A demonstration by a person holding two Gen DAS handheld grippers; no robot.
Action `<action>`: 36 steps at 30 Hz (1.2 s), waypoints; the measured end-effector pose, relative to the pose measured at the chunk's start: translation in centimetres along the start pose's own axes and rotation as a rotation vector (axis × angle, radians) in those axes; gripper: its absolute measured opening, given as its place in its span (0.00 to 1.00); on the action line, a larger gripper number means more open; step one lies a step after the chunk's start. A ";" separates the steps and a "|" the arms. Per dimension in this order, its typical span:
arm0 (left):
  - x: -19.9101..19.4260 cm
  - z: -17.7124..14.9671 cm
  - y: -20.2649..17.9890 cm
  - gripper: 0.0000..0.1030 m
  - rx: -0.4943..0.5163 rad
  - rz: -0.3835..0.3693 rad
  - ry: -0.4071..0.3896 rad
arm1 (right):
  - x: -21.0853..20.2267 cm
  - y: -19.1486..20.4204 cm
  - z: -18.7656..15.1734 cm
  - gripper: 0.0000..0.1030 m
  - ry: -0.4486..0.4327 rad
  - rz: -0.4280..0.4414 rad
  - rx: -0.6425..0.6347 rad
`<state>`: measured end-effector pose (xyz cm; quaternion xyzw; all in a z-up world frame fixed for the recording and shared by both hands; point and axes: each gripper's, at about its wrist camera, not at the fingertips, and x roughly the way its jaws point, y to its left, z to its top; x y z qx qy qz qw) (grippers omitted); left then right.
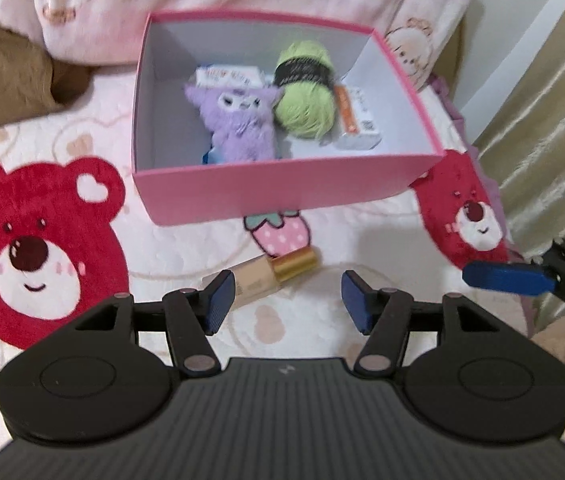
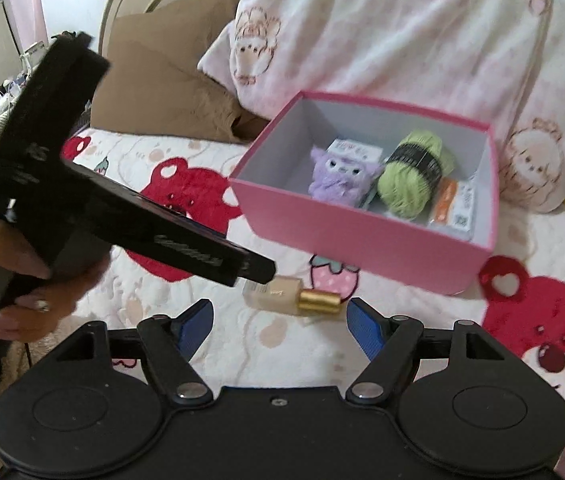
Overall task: Organize objects
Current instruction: 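Move the left tool to the gold-capped foundation bottle on the sheet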
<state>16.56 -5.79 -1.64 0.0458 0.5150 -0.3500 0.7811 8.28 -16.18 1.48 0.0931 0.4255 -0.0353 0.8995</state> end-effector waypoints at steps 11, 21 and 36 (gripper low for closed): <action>5.5 -0.7 2.3 0.56 -0.005 0.033 0.076 | 7.8 0.4 -1.3 0.75 0.089 0.068 0.015; 8.6 -1.3 3.0 0.56 0.010 0.133 0.064 | 12.0 -0.2 -4.3 0.75 0.074 0.068 0.006; 10.0 -1.3 2.3 0.68 -0.022 0.099 0.038 | 13.2 0.5 -5.8 0.75 0.062 0.114 0.053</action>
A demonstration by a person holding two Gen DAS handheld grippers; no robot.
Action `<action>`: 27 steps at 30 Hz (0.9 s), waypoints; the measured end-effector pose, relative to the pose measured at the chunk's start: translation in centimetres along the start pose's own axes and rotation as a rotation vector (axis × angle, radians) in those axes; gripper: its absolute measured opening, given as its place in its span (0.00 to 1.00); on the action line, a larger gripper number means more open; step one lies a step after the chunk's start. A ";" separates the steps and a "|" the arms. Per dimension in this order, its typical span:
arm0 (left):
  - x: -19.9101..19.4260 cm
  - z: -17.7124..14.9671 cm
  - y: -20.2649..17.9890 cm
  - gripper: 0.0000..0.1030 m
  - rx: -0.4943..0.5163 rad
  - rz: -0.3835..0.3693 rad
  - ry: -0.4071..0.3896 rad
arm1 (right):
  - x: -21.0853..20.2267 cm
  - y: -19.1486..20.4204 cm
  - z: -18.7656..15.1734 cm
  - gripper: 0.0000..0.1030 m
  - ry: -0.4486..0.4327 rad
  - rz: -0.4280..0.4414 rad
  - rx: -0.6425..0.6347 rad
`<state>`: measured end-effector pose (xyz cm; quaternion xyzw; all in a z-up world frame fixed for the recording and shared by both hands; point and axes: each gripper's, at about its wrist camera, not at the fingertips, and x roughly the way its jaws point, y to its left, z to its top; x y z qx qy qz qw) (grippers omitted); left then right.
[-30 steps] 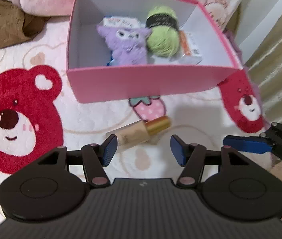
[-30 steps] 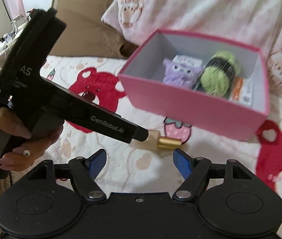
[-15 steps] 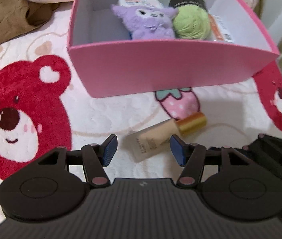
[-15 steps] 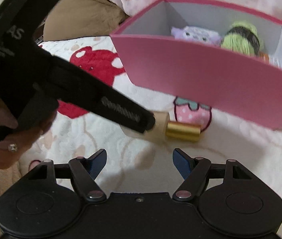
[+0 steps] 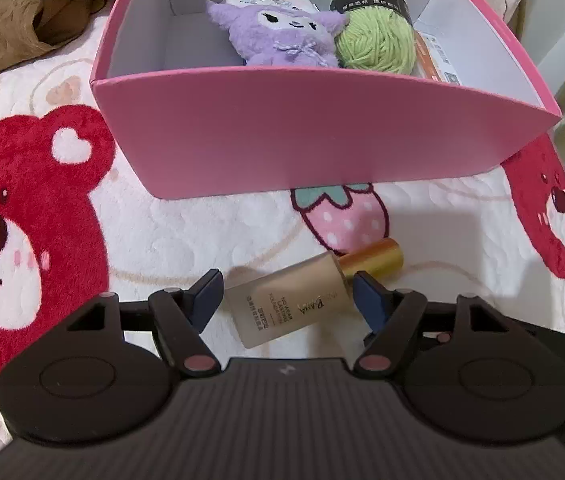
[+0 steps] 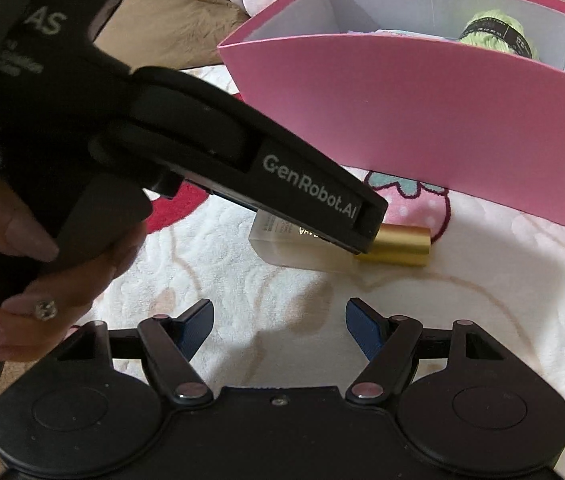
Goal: Organize objects
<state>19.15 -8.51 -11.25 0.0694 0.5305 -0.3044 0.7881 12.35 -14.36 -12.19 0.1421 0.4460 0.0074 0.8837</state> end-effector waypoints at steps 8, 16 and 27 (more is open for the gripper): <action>0.0 -1.0 1.0 0.67 -0.121 -0.121 0.087 | -0.6 -0.7 -0.4 0.76 -0.008 0.007 0.076; -0.3 -1.3 1.7 0.60 -0.187 -0.203 0.118 | -1.5 -1.1 -1.3 0.76 -0.013 -0.017 0.122; 0.2 -2.3 1.0 0.53 -0.199 -0.269 0.175 | -3.8 1.4 -3.3 0.70 -0.054 -0.157 -0.049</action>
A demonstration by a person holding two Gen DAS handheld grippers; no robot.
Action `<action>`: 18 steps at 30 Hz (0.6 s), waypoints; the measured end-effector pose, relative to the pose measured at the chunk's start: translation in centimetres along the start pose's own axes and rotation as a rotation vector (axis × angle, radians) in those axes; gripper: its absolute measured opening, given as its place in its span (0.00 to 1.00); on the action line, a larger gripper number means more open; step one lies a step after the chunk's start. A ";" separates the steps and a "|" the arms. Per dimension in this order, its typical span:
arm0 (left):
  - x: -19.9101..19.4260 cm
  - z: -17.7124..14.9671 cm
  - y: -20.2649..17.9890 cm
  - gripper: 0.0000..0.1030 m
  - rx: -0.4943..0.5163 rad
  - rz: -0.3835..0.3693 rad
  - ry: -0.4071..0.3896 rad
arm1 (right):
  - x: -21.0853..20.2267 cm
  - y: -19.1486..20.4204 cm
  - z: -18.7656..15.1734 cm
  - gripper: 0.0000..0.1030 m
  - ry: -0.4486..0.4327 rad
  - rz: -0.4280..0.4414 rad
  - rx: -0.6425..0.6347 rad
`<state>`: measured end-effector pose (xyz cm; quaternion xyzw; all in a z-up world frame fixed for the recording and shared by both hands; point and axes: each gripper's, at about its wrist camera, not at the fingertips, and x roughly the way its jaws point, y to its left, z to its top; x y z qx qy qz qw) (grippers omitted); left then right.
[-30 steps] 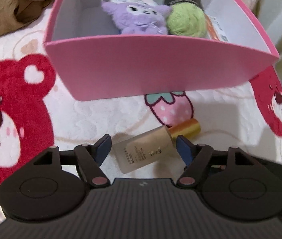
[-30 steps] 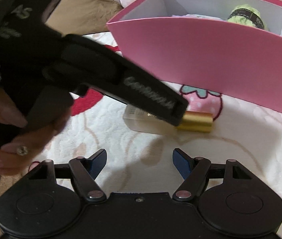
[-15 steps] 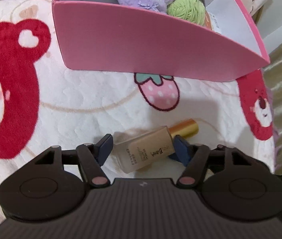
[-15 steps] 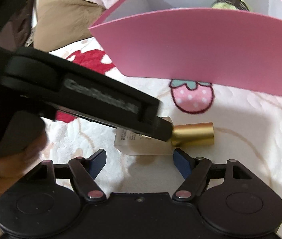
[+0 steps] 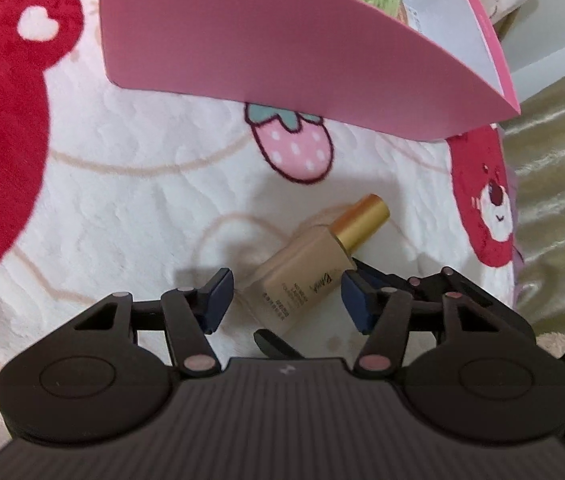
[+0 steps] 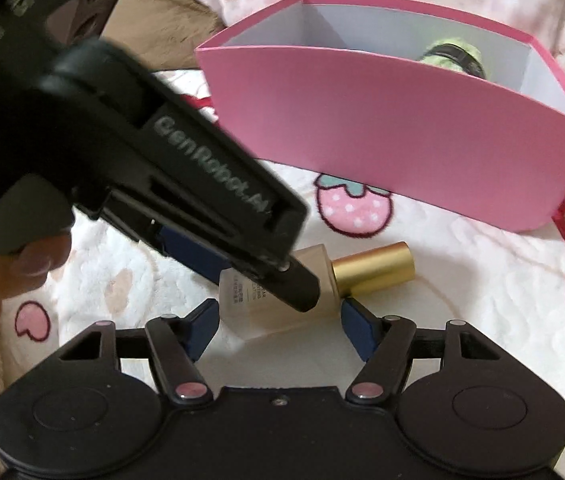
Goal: Organize objects
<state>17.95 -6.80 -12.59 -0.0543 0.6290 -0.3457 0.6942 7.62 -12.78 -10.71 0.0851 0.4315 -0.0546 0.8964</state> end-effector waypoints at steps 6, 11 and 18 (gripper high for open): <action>0.5 -0.5 -0.7 0.48 -0.008 -0.064 0.019 | -1.3 -1.6 -0.9 0.79 0.012 -0.071 0.021; 1.8 -1.1 -2.0 0.41 0.042 -0.051 -0.002 | -1.3 -4.2 -2.1 0.80 0.035 -0.095 0.139; 1.8 -1.8 -3.4 0.39 0.072 -0.107 -0.018 | -2.1 -5.6 -2.9 0.76 0.021 -0.031 0.231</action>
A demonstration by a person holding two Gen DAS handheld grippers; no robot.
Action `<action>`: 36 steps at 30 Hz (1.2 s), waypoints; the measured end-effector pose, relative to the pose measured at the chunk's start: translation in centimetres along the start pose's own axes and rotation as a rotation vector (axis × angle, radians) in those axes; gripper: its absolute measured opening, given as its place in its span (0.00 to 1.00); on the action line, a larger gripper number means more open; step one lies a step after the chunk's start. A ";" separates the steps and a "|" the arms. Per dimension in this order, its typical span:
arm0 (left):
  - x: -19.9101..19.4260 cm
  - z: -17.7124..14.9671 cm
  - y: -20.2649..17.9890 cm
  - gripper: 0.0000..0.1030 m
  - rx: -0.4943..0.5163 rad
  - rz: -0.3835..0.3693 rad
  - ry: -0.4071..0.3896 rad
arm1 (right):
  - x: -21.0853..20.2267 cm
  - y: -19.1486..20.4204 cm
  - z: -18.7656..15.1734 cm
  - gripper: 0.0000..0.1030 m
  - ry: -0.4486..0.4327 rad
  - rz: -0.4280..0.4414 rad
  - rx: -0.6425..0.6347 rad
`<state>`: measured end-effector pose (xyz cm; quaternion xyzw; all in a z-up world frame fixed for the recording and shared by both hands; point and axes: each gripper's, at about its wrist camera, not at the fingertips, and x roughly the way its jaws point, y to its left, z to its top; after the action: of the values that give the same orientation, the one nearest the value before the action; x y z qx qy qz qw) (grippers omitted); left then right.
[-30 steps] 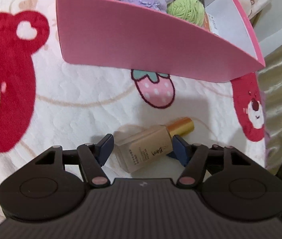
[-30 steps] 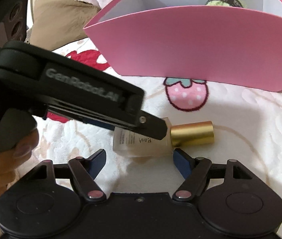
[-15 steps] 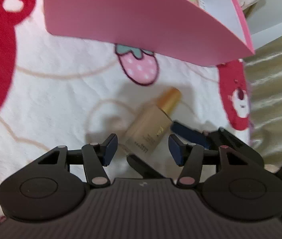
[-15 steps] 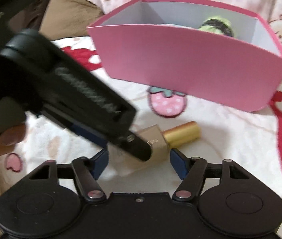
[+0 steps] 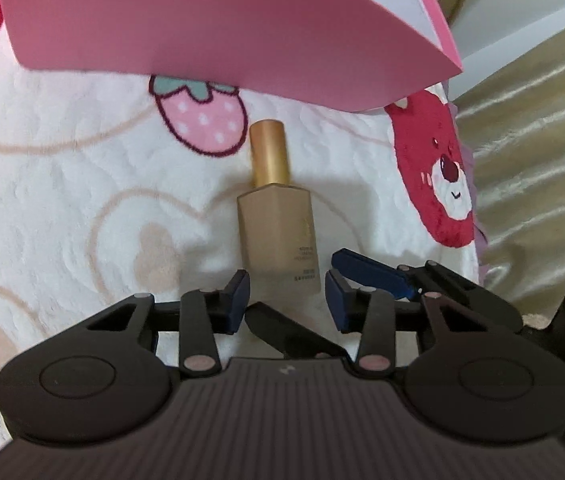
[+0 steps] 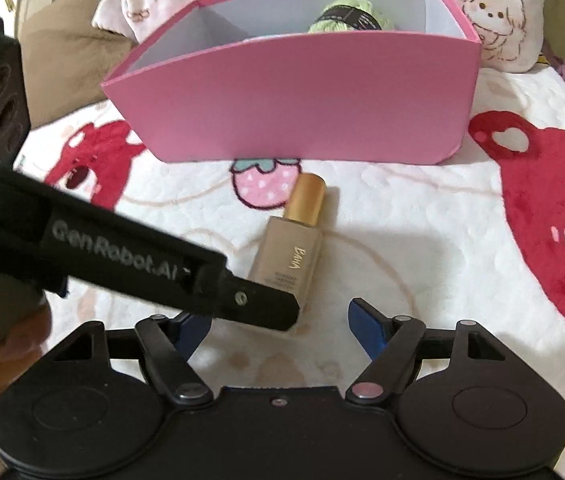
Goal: Organize objects
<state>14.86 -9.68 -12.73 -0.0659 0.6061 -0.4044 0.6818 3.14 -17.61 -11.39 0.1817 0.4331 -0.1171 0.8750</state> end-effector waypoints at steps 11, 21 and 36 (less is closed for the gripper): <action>-0.4 0.9 0.1 0.31 0.043 0.041 -0.082 | 2.8 2.8 1.2 0.63 -0.011 -0.002 -0.085; 0.5 1.0 -0.3 0.35 0.060 0.057 -0.087 | 4.1 0.8 1.7 0.42 0.037 -0.034 0.038; -0.9 -1.3 -1.8 0.39 0.052 0.060 -0.099 | 1.4 -2.3 1.2 0.42 0.062 0.126 0.255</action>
<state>12.90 -9.72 -11.32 -0.0498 0.5626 -0.3955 0.7243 3.96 -20.29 -12.33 0.3217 0.4294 -0.1101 0.8367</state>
